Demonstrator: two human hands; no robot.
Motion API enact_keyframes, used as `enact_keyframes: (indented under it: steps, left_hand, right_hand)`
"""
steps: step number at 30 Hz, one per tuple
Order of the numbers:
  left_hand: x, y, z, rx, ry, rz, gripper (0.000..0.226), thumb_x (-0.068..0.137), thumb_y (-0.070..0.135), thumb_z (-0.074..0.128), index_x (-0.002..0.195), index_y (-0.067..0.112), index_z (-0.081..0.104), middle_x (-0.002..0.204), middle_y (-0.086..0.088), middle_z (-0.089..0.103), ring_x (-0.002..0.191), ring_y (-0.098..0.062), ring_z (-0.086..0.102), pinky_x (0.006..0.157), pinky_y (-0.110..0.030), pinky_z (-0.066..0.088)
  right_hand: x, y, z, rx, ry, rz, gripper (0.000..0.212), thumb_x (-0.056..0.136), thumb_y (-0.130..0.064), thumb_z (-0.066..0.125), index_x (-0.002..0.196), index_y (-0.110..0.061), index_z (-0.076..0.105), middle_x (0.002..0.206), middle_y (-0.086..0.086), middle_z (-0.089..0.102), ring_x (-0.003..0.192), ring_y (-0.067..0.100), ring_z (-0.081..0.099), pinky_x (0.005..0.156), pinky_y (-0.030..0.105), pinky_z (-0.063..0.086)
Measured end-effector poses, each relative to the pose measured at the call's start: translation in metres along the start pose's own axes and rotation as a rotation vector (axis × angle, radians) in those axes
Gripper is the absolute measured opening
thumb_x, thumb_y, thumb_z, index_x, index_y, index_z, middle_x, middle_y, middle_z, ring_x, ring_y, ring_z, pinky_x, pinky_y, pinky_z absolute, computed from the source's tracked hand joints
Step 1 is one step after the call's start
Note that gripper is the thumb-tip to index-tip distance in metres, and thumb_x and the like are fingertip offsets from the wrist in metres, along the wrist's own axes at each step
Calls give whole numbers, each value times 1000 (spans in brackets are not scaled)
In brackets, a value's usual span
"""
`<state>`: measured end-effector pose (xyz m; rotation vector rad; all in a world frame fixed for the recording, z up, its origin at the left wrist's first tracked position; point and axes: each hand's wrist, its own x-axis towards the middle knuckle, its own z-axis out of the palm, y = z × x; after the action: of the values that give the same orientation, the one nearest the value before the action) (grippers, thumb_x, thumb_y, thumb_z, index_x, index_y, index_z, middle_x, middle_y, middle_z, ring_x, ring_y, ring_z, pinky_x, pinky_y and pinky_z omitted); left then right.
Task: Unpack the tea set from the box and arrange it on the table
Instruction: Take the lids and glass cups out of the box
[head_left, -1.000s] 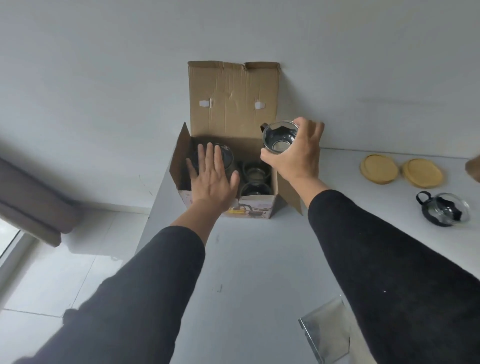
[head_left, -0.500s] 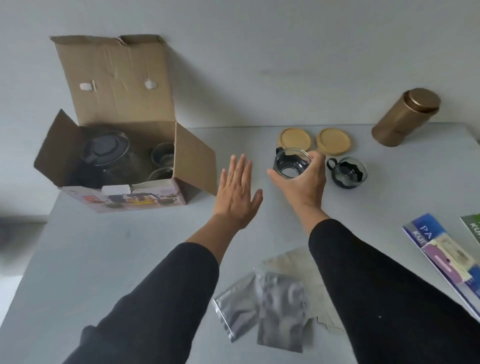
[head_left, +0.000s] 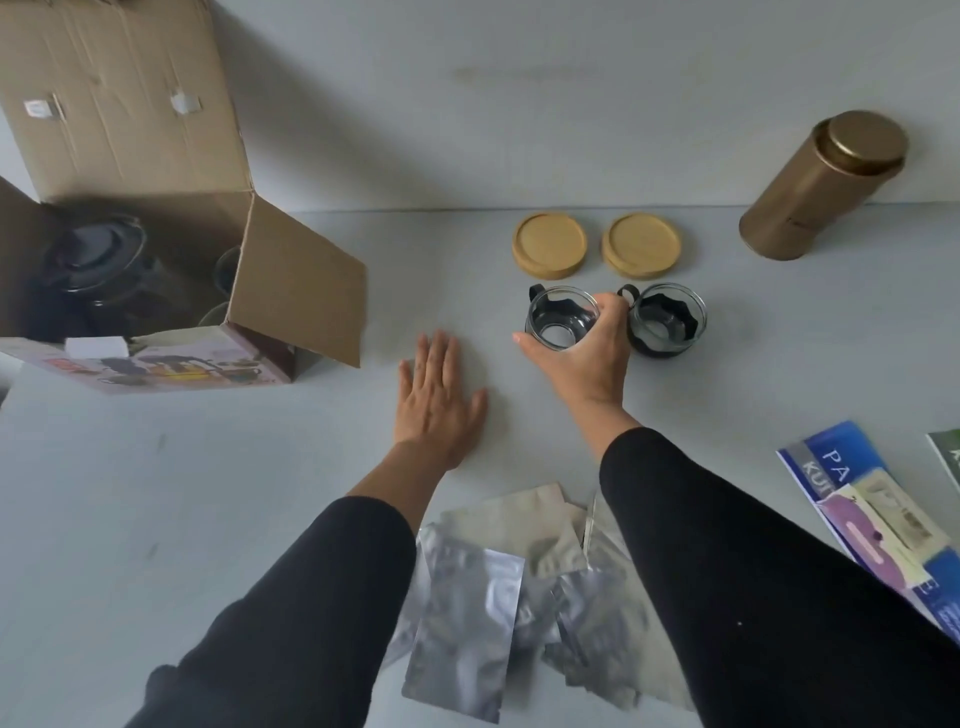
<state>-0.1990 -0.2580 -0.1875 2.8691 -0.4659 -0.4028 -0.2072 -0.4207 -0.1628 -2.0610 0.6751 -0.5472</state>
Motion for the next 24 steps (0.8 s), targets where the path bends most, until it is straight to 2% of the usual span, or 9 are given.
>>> enact_keyframes:
  steps: [4,9,15,20,22,24]
  left_hand:
    - [1,0,8,12,30,-15,71,97,51,19,152,12,-4,160,-3,-11,146,-18,-17,119,-39,-11]
    - [5,-3,12,54,51,-6,89,77,62,-6,153,15,-4,160,-1,-11,146,-16,-17,117,-38,-14]
    - [5,-3,13,74,73,3,89,78,63,-6,153,15,-3,160,-1,-9,147,-16,-15,117,-39,-13]
    - [4,-3,12,74,70,5,89,77,63,-7,152,15,-4,160,-1,-10,147,-16,-16,116,-39,-14]
    - [4,-4,11,71,51,7,87,80,63,-5,152,15,-4,160,-2,-11,146,-16,-16,117,-39,-14]
    - [4,-4,8,55,17,9,79,90,61,5,152,13,-6,160,-3,-13,146,-17,-19,118,-40,-13]
  right_hand:
    - [11,4,2,-5,-39,5,85,54,-34,90,118,-1,43,116,11,51,104,23,52,91,27,42]
    - [20,10,6,-14,-59,11,86,54,-34,90,119,-1,43,117,11,51,106,24,51,90,27,41]
    - [17,15,8,-27,-66,-10,88,56,-31,89,124,0,42,121,13,50,109,24,49,91,23,37]
    - [16,15,5,-31,-119,-50,97,59,-32,88,136,-7,35,131,12,44,121,23,43,100,23,34]
    - [15,13,2,-55,-140,-74,103,59,-37,87,141,-12,30,133,11,41,123,24,40,103,27,34]
    - [15,6,-2,-101,-119,-134,103,60,-43,84,142,-13,29,131,12,40,123,26,39,105,34,37]
